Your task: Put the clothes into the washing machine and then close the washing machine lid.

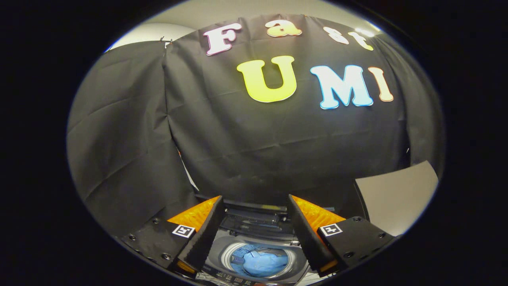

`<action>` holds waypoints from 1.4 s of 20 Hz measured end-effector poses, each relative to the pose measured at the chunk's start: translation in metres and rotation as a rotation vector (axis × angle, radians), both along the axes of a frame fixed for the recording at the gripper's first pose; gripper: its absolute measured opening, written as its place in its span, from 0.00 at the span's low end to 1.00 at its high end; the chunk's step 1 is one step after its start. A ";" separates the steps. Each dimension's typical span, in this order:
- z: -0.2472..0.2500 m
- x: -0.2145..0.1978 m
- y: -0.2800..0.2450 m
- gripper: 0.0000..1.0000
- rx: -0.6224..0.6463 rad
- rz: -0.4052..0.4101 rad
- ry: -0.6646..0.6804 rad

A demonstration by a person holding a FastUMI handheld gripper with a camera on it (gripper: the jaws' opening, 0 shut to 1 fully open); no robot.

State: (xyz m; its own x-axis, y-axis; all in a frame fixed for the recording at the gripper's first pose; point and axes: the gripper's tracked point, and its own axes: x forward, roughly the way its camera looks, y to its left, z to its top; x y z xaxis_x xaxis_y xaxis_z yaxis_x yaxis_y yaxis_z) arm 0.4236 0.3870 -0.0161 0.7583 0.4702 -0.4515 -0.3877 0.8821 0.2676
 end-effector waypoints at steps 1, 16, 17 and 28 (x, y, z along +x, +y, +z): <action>-0.002 0.005 0.001 0.98 -0.009 -0.007 0.003; -0.088 0.084 0.021 0.99 -0.089 -0.146 0.170; -0.095 0.085 0.023 0.99 -0.098 -0.146 0.183; -0.136 0.084 0.040 0.99 -0.101 -0.163 0.295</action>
State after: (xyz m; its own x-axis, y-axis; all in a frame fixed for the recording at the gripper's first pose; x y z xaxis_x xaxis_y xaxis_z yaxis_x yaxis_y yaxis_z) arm 0.5081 0.4273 -0.1519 0.6498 0.2954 -0.7003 -0.1581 0.9538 0.2555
